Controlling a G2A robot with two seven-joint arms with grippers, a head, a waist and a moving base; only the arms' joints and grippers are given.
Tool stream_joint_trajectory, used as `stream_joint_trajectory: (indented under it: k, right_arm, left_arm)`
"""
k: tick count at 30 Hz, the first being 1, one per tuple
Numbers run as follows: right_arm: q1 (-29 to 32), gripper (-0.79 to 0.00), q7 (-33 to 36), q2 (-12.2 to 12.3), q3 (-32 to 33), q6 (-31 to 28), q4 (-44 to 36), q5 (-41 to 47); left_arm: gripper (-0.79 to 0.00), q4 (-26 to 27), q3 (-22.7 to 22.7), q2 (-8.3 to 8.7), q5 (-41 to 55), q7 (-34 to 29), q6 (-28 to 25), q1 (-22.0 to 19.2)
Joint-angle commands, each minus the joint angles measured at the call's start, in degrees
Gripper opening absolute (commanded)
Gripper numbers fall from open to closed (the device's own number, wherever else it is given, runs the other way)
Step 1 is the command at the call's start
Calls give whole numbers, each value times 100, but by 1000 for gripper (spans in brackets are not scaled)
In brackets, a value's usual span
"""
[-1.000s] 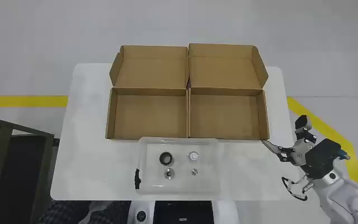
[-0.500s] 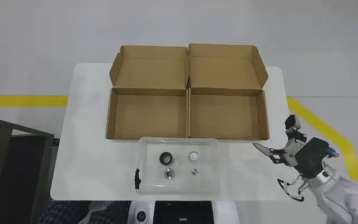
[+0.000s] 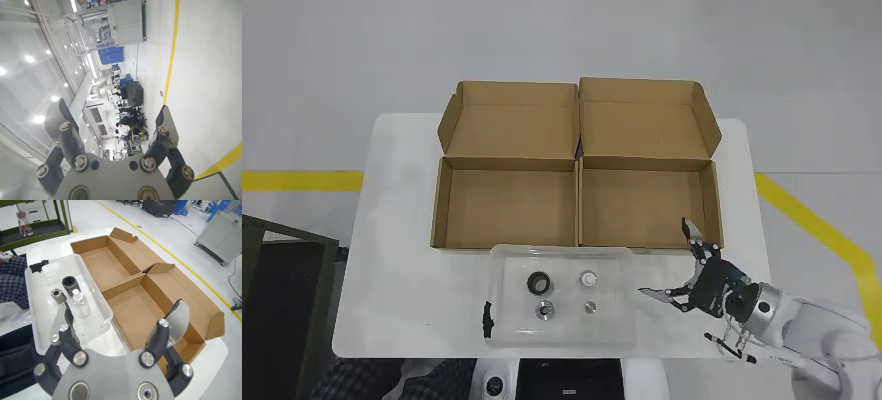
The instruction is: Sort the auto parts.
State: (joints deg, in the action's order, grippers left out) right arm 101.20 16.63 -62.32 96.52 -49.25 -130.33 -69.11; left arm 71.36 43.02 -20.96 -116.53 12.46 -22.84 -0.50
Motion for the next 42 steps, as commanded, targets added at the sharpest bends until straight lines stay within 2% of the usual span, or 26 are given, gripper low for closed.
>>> stream_joint_trajectory:
  k: [1,13,24,35,37,42]
  right_arm:
    - [-94,0,265,12,-250,-45,-27,-58]
    - [-831,0,1491,35,-1607,49,64,-381]
    - [-1240,0,1899,20,-2555,253,280,-904]
    - [-1467,0,2158,9,-3076,475,504,-1169]
    - [-1514,-12,2216,8,-3115,510,557,-1147]
    - [-1619,-99,2370,12,-3169,588,642,-1067]
  left_arm:
    - [0,0,0,0,0,0,0,0]
    - [0,0,0,0,0,0,0,0]
    - [0,0,0,0,0,0,0,0]
    - [0,0,0,0,0,0,0,0]
    - [0,0,0,0,0,0,0,0]
    - [0,0,0,0,0,0,0,0]
